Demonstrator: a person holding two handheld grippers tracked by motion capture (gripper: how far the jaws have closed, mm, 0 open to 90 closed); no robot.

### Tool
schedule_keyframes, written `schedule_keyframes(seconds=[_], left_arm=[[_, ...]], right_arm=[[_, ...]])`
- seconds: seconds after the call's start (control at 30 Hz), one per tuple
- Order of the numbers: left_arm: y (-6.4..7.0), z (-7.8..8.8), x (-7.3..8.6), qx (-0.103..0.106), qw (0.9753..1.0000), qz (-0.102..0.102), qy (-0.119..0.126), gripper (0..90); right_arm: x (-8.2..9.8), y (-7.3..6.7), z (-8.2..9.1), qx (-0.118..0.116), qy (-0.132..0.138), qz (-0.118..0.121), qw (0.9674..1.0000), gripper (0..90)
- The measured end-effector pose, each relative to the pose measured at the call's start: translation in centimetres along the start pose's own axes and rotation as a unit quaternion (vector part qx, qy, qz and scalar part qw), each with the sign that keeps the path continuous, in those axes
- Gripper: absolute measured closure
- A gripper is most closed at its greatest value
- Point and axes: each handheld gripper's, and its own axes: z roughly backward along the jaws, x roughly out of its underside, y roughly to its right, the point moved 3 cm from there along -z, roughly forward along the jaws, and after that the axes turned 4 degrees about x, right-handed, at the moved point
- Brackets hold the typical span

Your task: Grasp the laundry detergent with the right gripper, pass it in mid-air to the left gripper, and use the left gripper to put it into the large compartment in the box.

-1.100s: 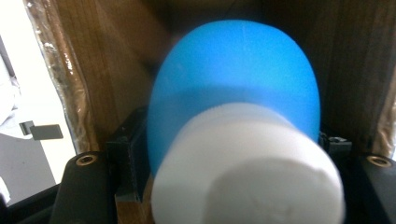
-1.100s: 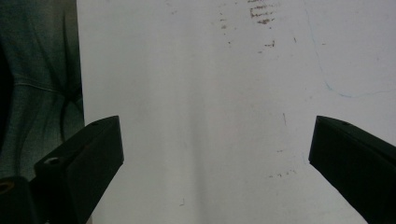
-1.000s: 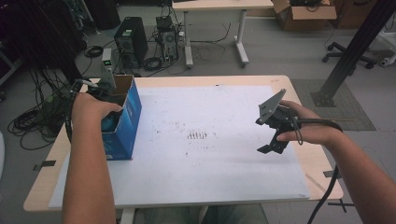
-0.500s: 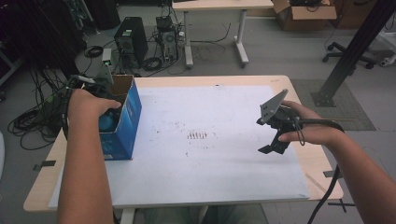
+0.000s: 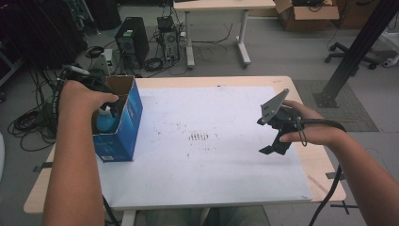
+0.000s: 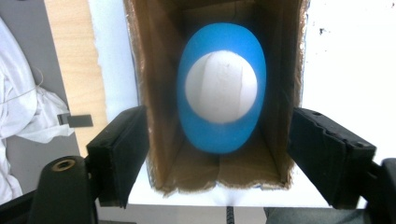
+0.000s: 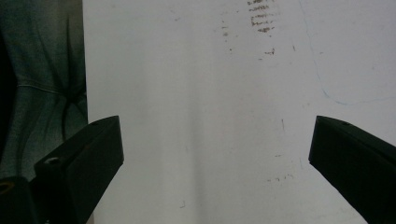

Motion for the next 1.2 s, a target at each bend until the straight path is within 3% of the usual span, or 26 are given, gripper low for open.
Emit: schedule_keyframes(seconds=[0.27, 0.4, 0.57, 0.87, 1.0, 1.2], left_arm=[[0.1, 1.2, 0.5, 0.001, 1.0000, 0.004, 0.003, 19.5], [-0.1, 1.8, 0.7, -0.011, 0.9999, 0.011, 0.004, 11.9], [0.0, 2.5, 1.0, -0.014, 0.9998, 0.012, 0.006, 10.9], [0.4, 3.6, 1.4, -0.007, 0.9999, 0.010, 0.000, 4.2], [1.0, 4.2, 1.5, -0.010, 1.0000, -0.002, 0.000, 4.8], [2.8, 5.1, 1.6, -0.016, 0.9983, -0.057, -0.004, 4.6]], right_arm=[[-0.2, -0.2, 0.3, 0.001, 0.001, 0.004, 1.0000, 3.2], [-0.2, -0.3, 0.4, 0.000, 0.002, 0.004, 1.0000, 3.2], [-0.2, -0.5, 0.6, 0.001, 0.003, 0.006, 1.0000, 3.2], [-0.3, -0.7, 1.1, 0.004, 0.005, 0.010, 0.9999, 3.2], [-0.2, -0.8, 1.1, 0.004, 0.006, 0.009, 0.9999, 3.2], [0.0, -0.9, 1.1, 0.004, 0.004, 0.006, 1.0000, 3.2]])
